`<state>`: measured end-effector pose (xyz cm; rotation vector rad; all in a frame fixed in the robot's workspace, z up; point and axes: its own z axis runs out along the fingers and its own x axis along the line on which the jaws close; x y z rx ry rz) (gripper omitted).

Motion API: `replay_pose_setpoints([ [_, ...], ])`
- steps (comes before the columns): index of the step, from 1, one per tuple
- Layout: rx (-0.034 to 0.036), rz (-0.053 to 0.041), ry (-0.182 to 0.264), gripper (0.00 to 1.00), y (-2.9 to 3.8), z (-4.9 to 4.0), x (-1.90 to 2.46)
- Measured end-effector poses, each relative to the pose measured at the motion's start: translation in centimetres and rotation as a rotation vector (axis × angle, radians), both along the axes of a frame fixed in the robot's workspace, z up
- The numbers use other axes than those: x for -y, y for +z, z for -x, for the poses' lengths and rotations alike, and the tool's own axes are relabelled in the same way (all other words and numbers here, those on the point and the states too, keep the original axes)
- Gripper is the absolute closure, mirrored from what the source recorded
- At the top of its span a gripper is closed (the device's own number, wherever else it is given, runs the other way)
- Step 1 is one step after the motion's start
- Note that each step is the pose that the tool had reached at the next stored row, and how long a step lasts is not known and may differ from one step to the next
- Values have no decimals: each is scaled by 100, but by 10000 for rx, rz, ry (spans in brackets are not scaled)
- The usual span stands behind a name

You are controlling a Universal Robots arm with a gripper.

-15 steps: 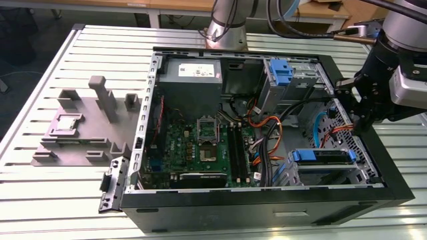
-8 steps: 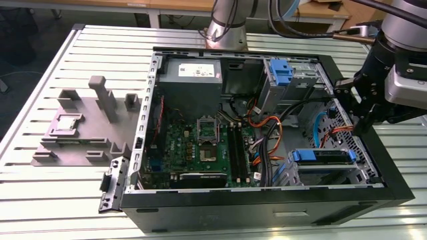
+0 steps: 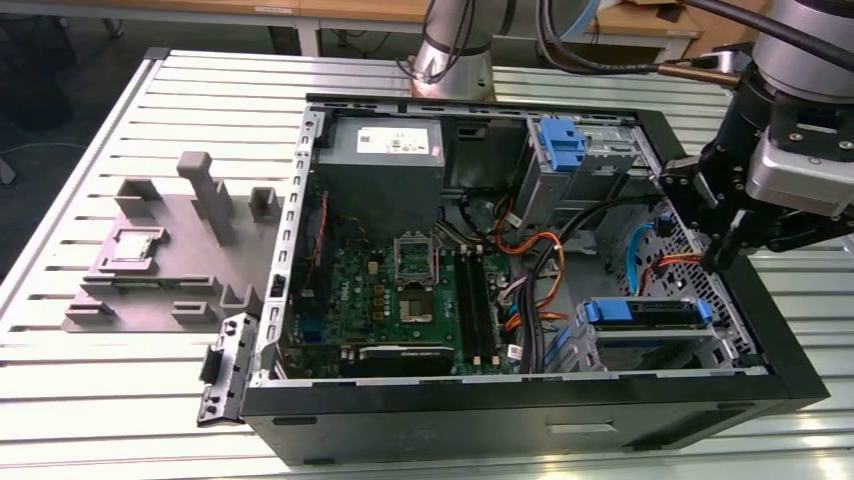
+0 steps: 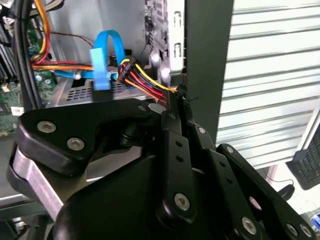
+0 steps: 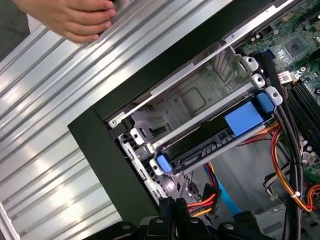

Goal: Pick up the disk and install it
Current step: 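Insert the first disk wire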

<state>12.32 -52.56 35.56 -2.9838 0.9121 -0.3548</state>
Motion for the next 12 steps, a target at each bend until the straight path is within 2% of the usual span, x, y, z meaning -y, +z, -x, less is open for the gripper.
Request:
replay_pose_setpoints([
  [3,1,-3,-137,83,-2,12,0],
  [12,0,0,-1762,83,-10,12,0],
])
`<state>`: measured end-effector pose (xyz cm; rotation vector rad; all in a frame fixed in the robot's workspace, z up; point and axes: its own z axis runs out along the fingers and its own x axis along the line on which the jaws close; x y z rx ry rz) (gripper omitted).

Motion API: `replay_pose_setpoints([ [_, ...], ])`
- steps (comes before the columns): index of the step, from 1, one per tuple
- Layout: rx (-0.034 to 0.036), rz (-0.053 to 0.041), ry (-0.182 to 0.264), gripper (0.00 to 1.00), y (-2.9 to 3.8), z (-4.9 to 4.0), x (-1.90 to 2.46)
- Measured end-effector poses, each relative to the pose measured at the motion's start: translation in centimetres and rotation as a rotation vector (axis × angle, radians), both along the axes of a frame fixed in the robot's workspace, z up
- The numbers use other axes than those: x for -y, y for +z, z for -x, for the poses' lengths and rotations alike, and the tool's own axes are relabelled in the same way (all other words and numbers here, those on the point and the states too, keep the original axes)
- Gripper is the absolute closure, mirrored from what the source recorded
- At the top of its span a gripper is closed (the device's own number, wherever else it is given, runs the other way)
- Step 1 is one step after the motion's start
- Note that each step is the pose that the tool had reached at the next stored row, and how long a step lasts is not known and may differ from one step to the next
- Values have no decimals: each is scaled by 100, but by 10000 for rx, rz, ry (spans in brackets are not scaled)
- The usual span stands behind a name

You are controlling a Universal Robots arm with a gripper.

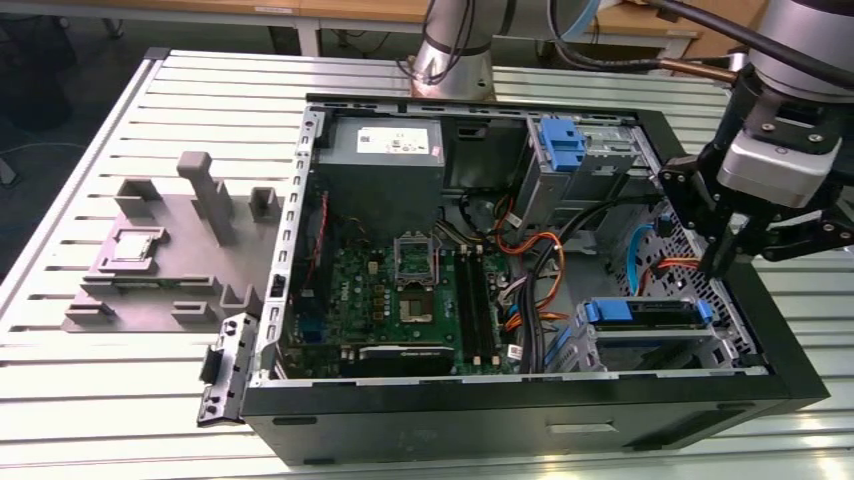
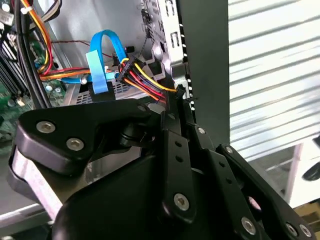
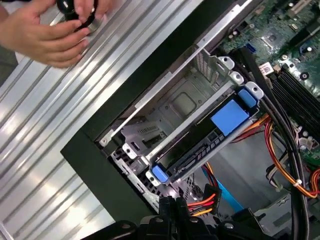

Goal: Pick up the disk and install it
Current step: 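Insert the first disk wire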

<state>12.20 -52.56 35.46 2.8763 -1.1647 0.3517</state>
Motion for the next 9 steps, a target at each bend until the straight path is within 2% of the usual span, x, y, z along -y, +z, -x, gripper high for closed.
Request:
replay_pose_setpoints([
  [9,0,-1,-1427,83,-4,0,-1],
])
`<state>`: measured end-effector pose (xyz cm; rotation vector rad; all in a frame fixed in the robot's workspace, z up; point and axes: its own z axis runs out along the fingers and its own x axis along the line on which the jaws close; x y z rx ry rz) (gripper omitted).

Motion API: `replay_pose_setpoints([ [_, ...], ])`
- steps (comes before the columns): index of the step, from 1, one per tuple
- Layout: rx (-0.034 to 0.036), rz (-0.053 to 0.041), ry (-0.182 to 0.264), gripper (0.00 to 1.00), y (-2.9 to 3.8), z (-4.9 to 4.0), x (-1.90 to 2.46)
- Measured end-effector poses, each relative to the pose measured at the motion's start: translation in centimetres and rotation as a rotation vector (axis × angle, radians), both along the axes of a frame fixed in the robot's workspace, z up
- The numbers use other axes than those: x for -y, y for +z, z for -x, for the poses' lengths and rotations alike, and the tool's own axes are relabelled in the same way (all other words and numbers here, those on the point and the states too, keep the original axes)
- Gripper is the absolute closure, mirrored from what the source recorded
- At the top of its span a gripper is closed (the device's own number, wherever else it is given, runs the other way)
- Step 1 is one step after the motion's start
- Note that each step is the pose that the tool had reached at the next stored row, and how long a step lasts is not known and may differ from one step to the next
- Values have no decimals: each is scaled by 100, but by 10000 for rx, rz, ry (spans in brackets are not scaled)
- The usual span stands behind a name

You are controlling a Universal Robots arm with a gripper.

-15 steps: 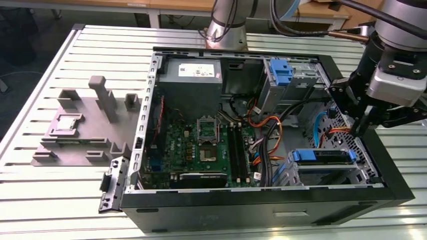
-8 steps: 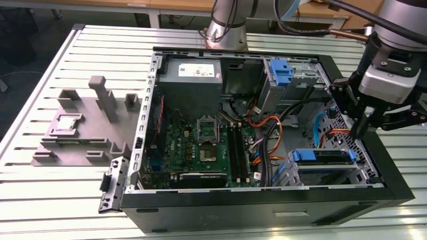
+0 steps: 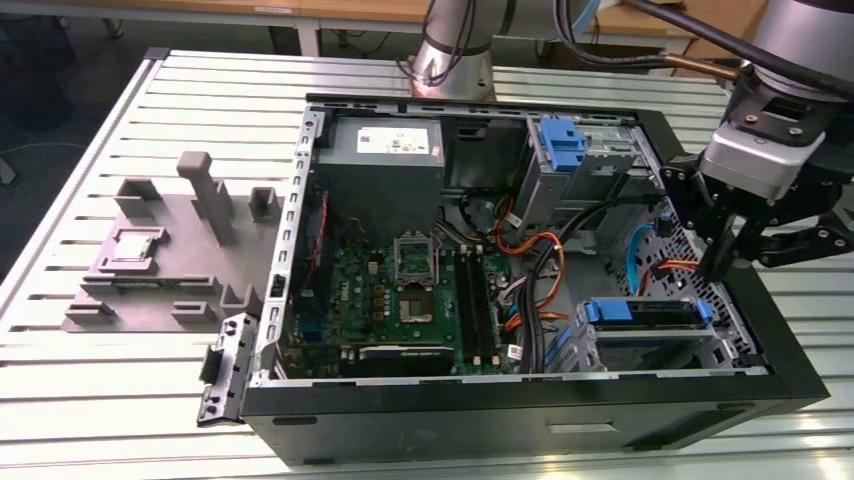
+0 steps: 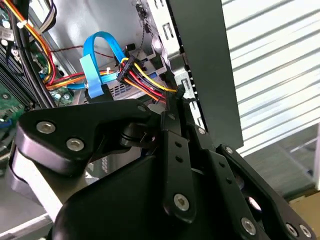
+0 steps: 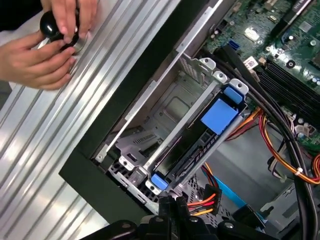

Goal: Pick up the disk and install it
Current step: 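Insert the first disk wire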

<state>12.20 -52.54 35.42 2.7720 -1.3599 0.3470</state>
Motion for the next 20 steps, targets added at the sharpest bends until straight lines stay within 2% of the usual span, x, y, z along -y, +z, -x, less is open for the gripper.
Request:
replay_pose_setpoints([
  [8,0,1,-1052,83,-2,0,0],
  [20,0,1,-2911,83,-10,0,-1],
])
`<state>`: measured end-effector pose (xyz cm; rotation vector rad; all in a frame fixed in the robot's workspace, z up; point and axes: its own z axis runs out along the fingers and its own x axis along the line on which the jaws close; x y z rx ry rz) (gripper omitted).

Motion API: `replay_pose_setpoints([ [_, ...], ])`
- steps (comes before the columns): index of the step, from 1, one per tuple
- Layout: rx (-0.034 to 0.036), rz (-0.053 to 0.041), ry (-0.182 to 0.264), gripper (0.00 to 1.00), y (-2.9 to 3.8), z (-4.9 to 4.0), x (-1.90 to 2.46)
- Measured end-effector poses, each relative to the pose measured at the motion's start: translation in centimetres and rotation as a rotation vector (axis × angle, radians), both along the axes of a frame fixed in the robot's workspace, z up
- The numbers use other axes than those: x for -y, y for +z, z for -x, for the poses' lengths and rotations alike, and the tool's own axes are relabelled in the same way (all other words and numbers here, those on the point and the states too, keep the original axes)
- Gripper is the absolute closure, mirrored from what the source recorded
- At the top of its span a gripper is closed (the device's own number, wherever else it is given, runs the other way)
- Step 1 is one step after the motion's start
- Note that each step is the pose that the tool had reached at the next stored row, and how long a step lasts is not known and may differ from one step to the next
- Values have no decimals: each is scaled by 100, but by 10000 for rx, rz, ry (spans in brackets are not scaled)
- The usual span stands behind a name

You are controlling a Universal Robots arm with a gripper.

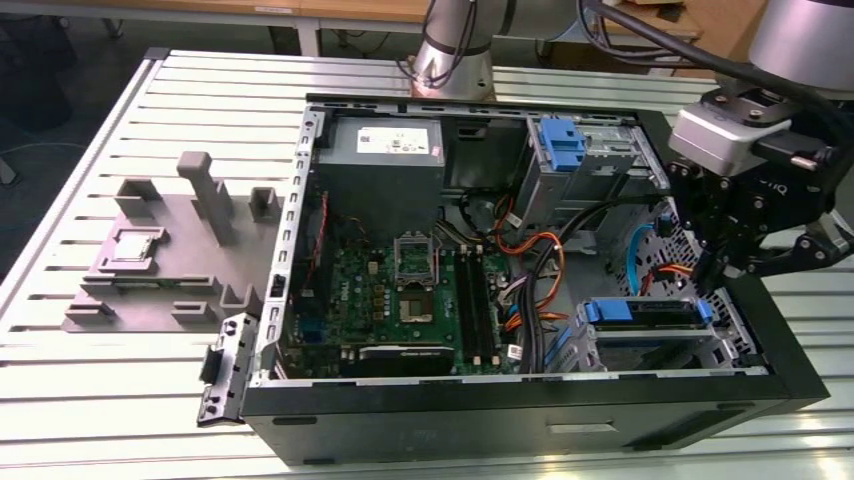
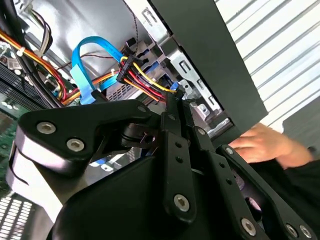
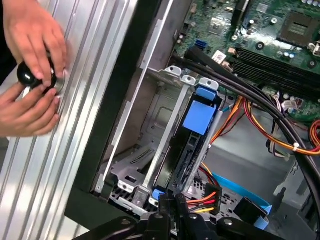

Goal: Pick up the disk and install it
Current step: 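Insert the first disk wire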

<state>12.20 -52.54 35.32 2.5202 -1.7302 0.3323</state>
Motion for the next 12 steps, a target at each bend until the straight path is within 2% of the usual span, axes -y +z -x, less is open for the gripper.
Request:
replay_pose_setpoints([
  [12,0,0,-2055,83,-11,0,0],
])
